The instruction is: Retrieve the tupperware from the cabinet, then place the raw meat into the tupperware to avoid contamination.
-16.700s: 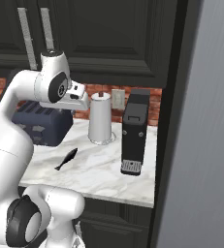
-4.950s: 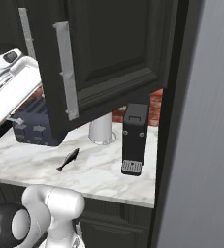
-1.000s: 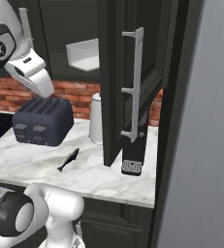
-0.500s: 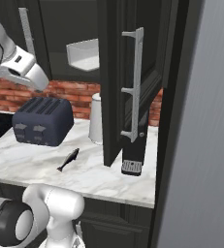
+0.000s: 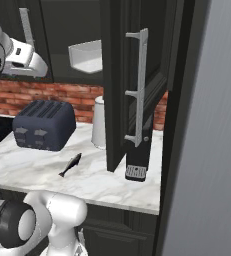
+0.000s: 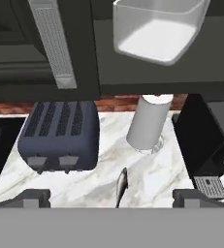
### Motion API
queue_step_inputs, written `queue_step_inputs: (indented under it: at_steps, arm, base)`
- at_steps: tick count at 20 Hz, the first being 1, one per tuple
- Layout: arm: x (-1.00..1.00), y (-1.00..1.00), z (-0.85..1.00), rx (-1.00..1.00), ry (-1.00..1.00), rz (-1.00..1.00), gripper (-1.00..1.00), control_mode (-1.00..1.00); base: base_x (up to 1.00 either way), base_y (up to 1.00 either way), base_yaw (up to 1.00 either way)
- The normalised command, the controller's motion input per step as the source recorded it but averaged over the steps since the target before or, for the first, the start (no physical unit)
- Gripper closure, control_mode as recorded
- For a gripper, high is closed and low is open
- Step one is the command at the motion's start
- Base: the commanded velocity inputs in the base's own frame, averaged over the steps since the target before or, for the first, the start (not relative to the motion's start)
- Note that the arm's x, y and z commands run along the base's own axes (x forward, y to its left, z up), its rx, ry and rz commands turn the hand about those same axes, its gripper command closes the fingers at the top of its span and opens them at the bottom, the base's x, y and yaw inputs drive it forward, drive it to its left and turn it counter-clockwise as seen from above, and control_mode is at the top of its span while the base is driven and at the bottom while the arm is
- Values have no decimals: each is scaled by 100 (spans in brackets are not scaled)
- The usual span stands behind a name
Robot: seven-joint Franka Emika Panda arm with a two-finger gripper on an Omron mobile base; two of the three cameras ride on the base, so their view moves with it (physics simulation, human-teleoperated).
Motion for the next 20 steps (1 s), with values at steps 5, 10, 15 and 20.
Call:
queue_step_inputs:
  at_steps: [5,10,15,20]
  arm:
    - [60,39,5,-4,-23,5,-100,-100]
    - [42,30,27,-8,-12,7,-100,-100]
    - [49,32,18,-7,-6,5,-100,-100]
    - [44,11,19,-7,0,2,-100,-100]
  base:
    - [0,0,0]
    - [0,0,0]
    - [0,0,0]
    - [0,0,0]
